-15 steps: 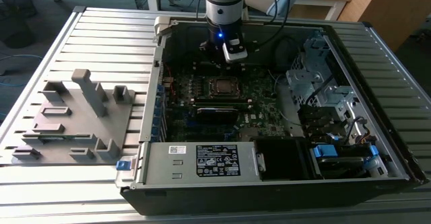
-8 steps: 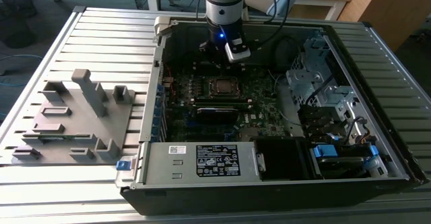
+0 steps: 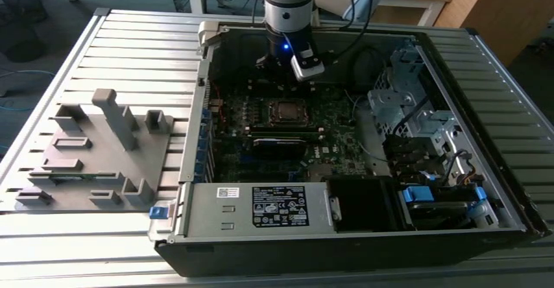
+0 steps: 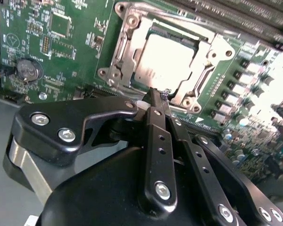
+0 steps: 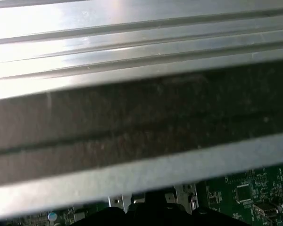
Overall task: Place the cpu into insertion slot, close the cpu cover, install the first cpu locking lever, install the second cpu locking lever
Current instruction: 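Install the first cpu locking lever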
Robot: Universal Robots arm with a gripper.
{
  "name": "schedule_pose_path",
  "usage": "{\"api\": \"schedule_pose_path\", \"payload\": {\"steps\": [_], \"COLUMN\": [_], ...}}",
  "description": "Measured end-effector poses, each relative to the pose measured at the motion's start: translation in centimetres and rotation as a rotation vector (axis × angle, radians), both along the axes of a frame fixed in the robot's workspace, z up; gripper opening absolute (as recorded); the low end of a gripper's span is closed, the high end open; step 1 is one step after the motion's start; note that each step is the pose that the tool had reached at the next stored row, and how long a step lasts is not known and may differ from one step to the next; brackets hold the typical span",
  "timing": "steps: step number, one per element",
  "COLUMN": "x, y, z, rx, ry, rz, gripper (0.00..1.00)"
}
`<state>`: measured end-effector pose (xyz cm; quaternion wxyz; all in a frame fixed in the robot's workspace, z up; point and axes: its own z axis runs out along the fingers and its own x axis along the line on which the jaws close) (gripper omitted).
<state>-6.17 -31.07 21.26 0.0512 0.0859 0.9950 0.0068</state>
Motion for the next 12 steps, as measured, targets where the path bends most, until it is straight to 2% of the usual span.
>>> {"api": "schedule_pose_path", "payload": {"steps": [8,10,12], "x": [-0.02,-0.03,-0.03], "y": [-1.13,-1.25,-1.26], "z": [0.0,0.0,-0.01], "rx": [-0.0045,-0.0051,-0.0097], "ry": [0.0,-0.0001,-0.0001], "rz": [0.01,0.011,0.011], "gripper": [0.1,0.1,0.1]}}
